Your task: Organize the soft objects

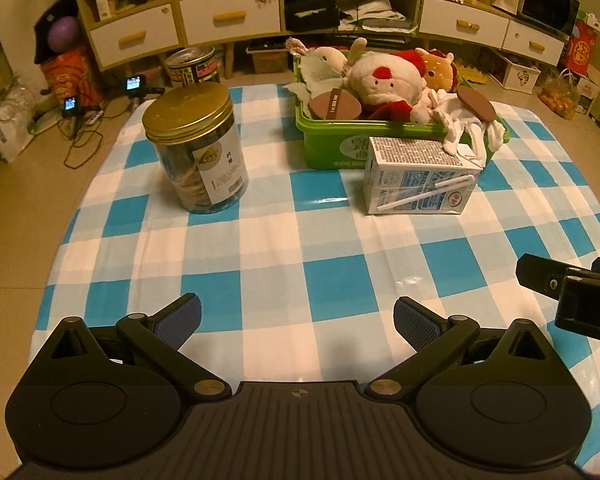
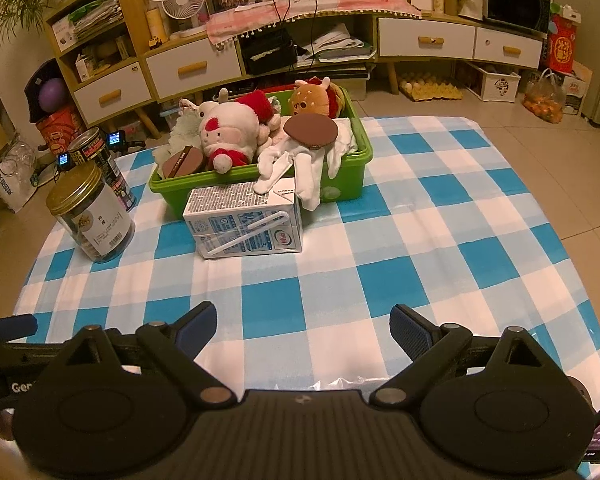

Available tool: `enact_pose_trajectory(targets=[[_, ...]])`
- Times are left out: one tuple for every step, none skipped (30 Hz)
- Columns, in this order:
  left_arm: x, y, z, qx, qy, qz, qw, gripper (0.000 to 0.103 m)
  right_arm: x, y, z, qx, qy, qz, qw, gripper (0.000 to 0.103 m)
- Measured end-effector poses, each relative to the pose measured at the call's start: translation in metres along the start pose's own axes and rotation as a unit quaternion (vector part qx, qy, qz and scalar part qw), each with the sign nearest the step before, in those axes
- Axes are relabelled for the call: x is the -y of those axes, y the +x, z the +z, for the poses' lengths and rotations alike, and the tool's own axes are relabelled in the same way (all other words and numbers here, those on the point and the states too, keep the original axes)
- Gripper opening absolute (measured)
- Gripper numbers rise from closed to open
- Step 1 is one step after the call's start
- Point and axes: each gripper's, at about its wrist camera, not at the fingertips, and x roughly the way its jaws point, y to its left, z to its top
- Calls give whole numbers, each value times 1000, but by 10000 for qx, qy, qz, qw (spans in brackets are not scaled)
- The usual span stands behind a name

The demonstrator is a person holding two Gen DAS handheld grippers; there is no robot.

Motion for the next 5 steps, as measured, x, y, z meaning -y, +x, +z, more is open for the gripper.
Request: enact_pose_trajectory(targets=[[0, -1, 0, 21, 7, -2, 10000, 98, 0, 0, 0, -3, 1, 1, 10000, 62], [1, -1, -1, 39, 17, -7, 10000, 98, 0, 0, 0, -9, 7, 4, 10000, 62], [1, -2, 0, 45, 39, -21, 10000, 98, 0, 0, 0, -14, 10, 8, 10000, 62], [2, -2, 0, 48, 58, -24, 10000, 98, 0, 1, -1, -19, 10, 9, 10000, 62], [3, -2, 0, 47, 73, -16, 10000, 98, 0, 1, -1, -21, 10, 7, 10000, 62]])
